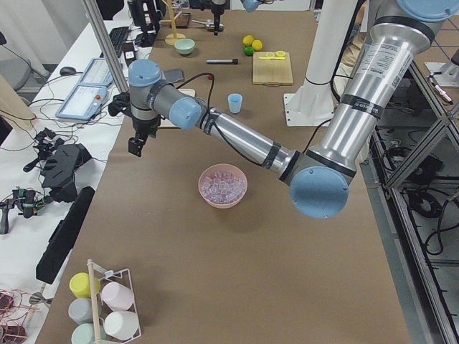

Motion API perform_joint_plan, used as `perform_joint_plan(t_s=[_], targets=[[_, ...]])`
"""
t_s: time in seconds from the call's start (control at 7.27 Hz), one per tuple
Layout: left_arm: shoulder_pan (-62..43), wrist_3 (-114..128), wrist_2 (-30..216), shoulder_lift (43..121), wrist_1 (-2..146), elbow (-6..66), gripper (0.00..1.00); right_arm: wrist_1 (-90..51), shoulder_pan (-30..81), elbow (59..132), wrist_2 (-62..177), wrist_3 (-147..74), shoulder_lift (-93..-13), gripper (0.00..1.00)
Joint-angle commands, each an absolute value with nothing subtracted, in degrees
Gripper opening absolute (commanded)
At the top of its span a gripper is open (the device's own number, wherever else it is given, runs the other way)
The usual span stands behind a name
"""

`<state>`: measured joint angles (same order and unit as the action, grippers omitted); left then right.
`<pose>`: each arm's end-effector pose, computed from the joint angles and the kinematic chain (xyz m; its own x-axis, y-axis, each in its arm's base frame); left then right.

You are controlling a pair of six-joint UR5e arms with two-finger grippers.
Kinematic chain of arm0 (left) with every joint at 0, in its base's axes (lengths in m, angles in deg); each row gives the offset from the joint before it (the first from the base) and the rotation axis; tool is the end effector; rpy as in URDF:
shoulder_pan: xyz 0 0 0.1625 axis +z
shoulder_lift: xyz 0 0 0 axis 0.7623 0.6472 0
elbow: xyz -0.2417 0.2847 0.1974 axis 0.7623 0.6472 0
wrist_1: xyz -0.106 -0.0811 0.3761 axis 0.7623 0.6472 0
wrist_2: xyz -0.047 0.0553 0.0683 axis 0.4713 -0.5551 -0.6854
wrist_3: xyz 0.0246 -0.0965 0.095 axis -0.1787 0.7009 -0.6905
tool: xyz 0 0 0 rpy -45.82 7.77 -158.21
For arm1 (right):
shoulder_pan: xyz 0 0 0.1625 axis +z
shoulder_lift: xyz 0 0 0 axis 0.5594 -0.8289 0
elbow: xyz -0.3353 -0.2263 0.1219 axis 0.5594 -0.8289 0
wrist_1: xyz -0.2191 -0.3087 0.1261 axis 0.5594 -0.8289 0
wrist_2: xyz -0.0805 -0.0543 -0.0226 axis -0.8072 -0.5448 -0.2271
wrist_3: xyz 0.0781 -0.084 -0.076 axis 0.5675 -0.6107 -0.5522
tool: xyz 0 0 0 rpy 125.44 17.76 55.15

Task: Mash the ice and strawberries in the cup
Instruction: 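Withdraw left gripper toward ice bowl while right gripper moves over strawberry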

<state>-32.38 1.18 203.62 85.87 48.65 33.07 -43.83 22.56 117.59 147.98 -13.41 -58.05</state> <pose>0.0480 -0.6398 0.4097 0.6971 0.3042 -0.6493 -0.0093 0.9093 0.4160 -0.2358 -0.5000 0.3913 0.8164 -0.0515 0.5752 -0.0450 0.9873 0.1523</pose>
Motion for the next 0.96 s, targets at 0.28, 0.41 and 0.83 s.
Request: perform_joint_plan(t_s=[0.28,0.41,0.83], targets=[[-38.64,-6.21,205.43,83.52,42.37,33.29,0.97,-43.80,18.64,114.62,148.01,-10.65,-52.32,1.00],[-40.93,-11.06,206.74,81.93,40.00,33.38,0.97,-43.80,16.28,114.19,148.01,-8.03,-50.74,1.00],[-42.26,-11.46,207.28,77.97,40.68,35.13,0.98,-43.71,13.45,110.69,148.01,-3.08,-47.49,1.00]])
